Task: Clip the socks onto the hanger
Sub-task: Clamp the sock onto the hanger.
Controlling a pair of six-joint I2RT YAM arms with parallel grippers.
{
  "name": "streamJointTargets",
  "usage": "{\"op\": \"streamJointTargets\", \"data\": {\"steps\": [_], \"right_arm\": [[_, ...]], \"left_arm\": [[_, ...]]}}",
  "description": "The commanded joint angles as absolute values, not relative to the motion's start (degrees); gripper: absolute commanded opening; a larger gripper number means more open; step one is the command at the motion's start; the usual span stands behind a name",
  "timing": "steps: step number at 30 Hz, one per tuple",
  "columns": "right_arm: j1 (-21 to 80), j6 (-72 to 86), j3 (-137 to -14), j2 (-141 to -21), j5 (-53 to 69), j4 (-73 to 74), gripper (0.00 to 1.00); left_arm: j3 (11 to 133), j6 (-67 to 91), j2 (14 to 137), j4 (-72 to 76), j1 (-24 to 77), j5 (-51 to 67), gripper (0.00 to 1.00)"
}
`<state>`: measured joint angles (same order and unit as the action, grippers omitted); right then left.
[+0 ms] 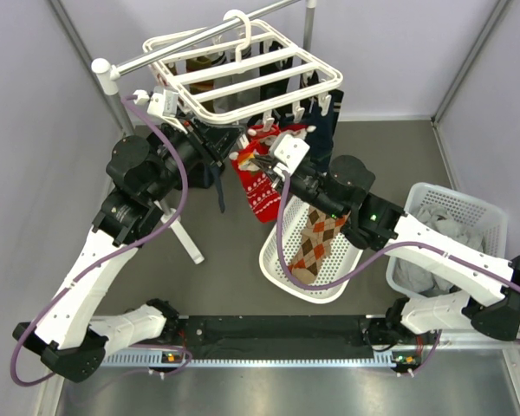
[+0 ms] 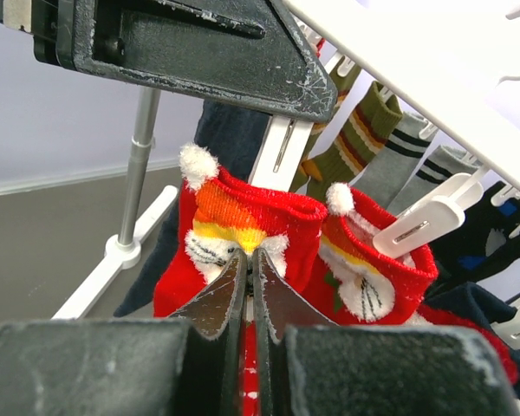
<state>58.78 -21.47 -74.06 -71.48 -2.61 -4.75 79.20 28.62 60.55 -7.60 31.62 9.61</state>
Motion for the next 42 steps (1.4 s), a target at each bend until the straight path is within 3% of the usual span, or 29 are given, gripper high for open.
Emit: {"op": "streamJointTargets", "data": {"steps": [1,42], "right_arm": [[59.4,-21.4,-76.6,-71.7,-3.4,-7.3,0.0],[59.3,-19.6,-74.4,-70.5,-4.7,-9.1,0.0]], "left_arm": [[80.8,28.7,59.9,-5.7,31.9,10.5,0.0],[79.5,26.5,59.1,-4.5,31.8,12.7,0.0]]}}
